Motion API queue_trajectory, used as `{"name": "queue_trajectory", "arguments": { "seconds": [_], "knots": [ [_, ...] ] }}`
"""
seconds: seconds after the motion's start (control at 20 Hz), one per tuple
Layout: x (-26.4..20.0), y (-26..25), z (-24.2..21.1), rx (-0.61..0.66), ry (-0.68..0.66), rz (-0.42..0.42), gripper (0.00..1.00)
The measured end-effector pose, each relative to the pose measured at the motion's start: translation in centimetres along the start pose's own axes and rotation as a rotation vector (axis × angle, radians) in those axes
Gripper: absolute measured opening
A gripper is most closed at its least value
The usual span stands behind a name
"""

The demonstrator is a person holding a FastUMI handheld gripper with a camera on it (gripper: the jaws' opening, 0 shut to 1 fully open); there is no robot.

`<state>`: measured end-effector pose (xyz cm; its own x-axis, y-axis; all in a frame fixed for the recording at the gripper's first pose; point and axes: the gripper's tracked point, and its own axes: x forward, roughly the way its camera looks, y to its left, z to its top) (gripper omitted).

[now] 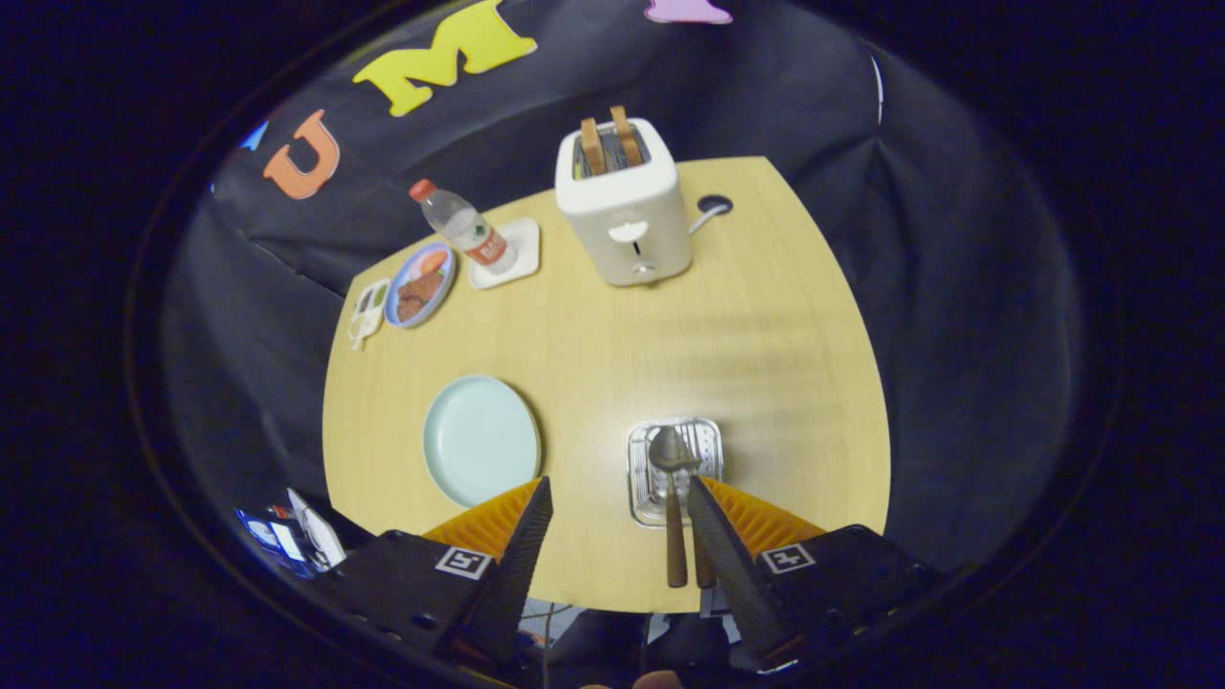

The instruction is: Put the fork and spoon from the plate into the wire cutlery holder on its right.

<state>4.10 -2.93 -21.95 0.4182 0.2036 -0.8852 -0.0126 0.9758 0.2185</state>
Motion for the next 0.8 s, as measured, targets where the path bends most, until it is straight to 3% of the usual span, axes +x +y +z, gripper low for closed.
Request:
{"name": "queue_trajectory", "arguments": {
  "seconds": [0.1,0.4,0.55,0.8],
  "knots": [
    [-2.2,1.6,1.8,-0.027,-0.141,0.034,0.91],
    [-12.6,5.4,7.2,-0.109,-0.637,0.092,0.95],
    [-16.7,5.5,8.3,-0.173,-0.858,0.062,0.95],
    [-24.2,6.1,6.5,-0.263,-1.139,0.022,0.95]
  ]
}}
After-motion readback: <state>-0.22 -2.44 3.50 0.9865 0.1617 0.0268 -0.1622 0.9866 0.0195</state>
